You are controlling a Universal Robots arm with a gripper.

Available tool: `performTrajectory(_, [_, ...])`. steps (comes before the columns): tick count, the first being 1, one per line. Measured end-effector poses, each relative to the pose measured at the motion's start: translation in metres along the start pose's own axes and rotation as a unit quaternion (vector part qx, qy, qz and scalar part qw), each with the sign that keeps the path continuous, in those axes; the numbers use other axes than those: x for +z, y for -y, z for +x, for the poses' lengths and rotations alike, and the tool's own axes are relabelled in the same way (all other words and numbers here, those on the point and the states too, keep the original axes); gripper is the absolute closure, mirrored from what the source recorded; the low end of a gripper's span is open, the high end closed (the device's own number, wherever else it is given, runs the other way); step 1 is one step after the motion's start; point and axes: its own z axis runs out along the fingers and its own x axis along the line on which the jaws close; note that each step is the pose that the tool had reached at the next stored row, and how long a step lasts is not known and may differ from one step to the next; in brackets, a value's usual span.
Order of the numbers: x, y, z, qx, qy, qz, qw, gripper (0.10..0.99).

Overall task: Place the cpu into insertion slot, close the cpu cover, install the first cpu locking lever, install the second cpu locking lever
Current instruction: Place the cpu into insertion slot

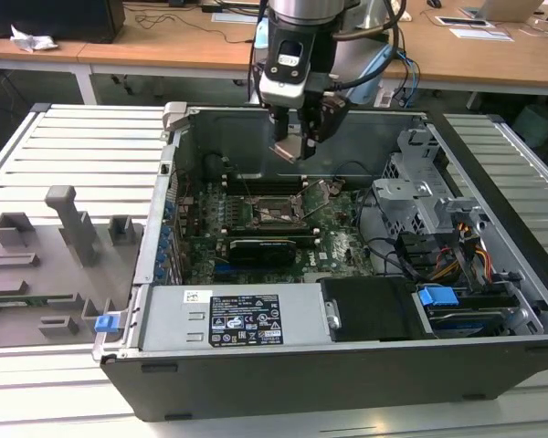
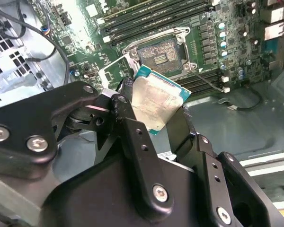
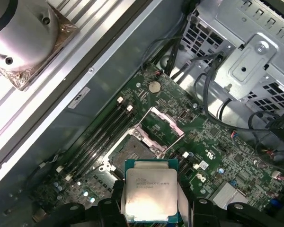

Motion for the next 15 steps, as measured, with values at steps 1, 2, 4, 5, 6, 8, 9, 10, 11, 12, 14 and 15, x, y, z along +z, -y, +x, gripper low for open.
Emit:
performTrajectory(1, [0.0002, 0.0000, 0.0000, 0.006, 0.0005, -0.0002, 1.0000, 0.557])
performTrajectory(2, [0.0005, 0.0000, 0.0000, 0.015, 0.0013, -0.0004, 0.9999, 0.557])
performTrajectory(4, [0.0009, 0.0001, 0.0000, 0.029, 0.0026, -0.0008, 0.9996, 0.557])
performTrajectory(5, [0.0011, 0.0001, 0.0000, 0.038, 0.0033, -0.0010, 0.9993, 0.557])
performTrajectory(6, [0.0013, 0.0001, 0.0000, 0.045, 0.0040, -0.0011, 0.9990, 0.557])
performTrajectory(8, [0.0018, 0.0008, 0.0005, 0.064, 0.0057, -0.0014, 0.9979, 0.557])
performTrajectory(9, [0.0021, 0.0028, 0.0021, 0.067, 0.0059, -0.0016, 0.9978, 0.557])
performTrajectory(10, [0.0023, 0.0042, 0.0032, 0.068, 0.0060, -0.0016, 0.9977, 0.557])
performTrajectory(11, [0.0025, 0.0048, 0.0037, 0.069, 0.0060, -0.0015, 0.9976, 0.557])
performTrajectory(12, [0.0025, 0.0051, 0.0040, 0.069, 0.0061, -0.0015, 0.9976, 0.557])
performTrajectory(14, [0.0033, 0.0058, 0.0045, 0.073, 0.0063, -0.0017, 0.9973, 0.557])
performTrajectory(15, [0.0035, 0.0060, 0.0046, 0.075, 0.0065, -0.0016, 0.9972, 0.557])
